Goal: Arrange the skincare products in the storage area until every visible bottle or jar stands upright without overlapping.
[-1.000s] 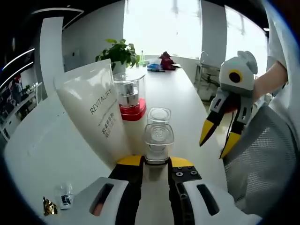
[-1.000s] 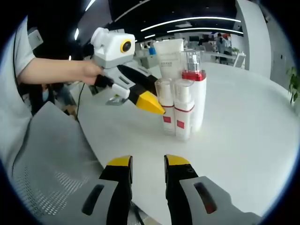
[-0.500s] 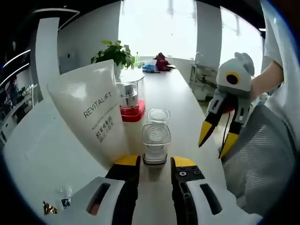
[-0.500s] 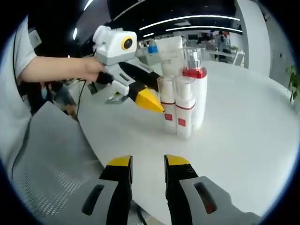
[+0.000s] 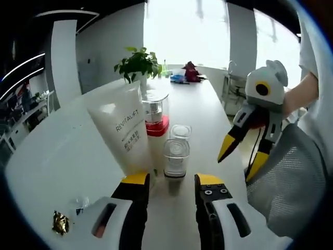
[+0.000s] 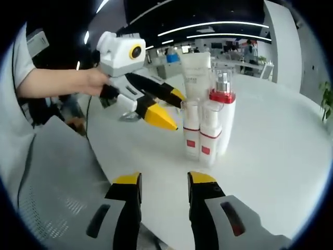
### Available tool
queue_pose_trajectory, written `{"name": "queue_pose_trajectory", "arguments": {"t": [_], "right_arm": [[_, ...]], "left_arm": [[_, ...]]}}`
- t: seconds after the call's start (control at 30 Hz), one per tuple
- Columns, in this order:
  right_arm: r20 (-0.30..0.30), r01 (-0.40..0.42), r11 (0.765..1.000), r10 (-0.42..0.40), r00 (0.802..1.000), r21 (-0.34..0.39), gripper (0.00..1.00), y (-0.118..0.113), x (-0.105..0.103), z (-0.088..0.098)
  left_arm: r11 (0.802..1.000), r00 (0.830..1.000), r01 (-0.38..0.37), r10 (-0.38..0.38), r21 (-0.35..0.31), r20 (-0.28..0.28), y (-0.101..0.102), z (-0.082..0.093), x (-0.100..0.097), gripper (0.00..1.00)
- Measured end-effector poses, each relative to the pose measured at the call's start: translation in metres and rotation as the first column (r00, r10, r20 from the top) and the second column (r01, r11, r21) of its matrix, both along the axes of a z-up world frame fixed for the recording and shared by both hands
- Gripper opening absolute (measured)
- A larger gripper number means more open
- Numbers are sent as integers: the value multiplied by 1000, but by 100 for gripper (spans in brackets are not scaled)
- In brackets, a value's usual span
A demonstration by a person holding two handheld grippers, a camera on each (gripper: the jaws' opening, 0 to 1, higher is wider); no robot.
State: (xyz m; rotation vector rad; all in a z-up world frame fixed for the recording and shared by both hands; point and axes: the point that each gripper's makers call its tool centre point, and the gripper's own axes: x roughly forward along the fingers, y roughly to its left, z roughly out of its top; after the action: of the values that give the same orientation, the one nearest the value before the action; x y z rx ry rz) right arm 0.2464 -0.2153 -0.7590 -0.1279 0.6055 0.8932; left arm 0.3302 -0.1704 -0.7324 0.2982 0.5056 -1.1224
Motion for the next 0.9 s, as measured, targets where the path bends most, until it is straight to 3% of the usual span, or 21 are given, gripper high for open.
{"name": "queue_pose_trajectory", "arguments": {"t": [0.23,0.53,0.8,0.9], "right_arm": [[23,-18,1000,17,1000,13,44,15,-1,18],[20,-11,999,10,1000,32,57,30,-9,28],[-9,61,997,-61,998,53,64,37,-10,34],[-9,81,996,-80,997,33,66,38,-12,34]], "left_arm": [[995,995,-100,100,-10,-14,25,6,-14,43],[970,970,-241,240,-20,-32,71,9,-31,49],[908,911,-410,404,-89,-80,120,28,-49,61],[897,901,-431,423,-96,-95,135,29,-60,64]]}}
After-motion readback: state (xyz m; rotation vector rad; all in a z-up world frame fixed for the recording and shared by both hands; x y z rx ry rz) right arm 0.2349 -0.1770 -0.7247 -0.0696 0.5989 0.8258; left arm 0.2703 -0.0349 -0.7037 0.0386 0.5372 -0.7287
